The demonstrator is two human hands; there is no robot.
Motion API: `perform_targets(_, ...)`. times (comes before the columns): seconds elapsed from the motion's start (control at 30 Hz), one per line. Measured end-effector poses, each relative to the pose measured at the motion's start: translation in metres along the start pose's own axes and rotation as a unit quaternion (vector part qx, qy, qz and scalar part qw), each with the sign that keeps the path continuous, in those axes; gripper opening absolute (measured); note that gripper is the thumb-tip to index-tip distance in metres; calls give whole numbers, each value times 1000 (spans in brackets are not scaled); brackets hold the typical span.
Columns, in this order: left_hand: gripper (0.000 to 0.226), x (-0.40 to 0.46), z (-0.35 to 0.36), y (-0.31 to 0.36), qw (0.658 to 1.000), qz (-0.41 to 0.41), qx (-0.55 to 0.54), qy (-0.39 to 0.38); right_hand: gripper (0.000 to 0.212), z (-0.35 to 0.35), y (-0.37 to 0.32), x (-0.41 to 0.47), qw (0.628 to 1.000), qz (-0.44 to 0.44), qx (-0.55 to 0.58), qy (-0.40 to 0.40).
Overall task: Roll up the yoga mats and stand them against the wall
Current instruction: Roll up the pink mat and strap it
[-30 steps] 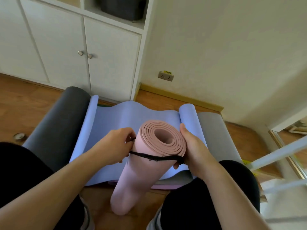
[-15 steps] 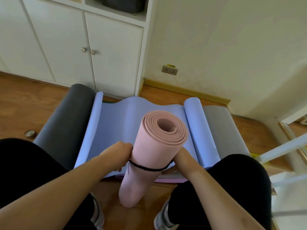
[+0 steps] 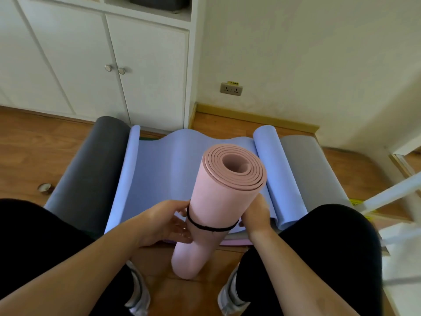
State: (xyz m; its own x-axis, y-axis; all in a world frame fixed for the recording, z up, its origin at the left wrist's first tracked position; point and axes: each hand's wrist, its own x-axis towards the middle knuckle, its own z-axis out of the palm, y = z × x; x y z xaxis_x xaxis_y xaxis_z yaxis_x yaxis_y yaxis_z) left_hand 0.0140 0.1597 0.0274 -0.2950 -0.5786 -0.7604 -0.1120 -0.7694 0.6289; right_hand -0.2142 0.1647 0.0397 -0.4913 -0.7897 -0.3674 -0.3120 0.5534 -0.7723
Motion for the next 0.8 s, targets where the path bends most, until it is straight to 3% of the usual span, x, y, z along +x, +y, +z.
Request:
perform_targets(0.07, 43, -6, 4, 3, 1000, 20, -11, 10, 18, 2, 3, -3, 989, 79, 64, -106)
perform_targets(0.13, 35, -6, 4, 4, 998, 40, 20, 38, 23, 2, 3, -6, 969, 137, 118, -167)
perform_targets(0.27, 23, -5, 5, 10, 993, 83, 13, 84, 28, -3, -1, -5, 956, 90, 163, -225)
perform_targets(0.37, 28, -2, 3, 15, 991, 105, -9, 84, 31, -4, -1, 3, 947, 67, 196, -247)
perform_targets(0.63, 25, 16, -12, 16, 985, 115, 87, 96, 8, 9, 10, 18, 943, 102, 162, -272)
perform_targets(0.8, 17, 32, -20, 5, 951, 98, 252, 148, 9, 20, 24, 22, 965, 71, -28, -251)
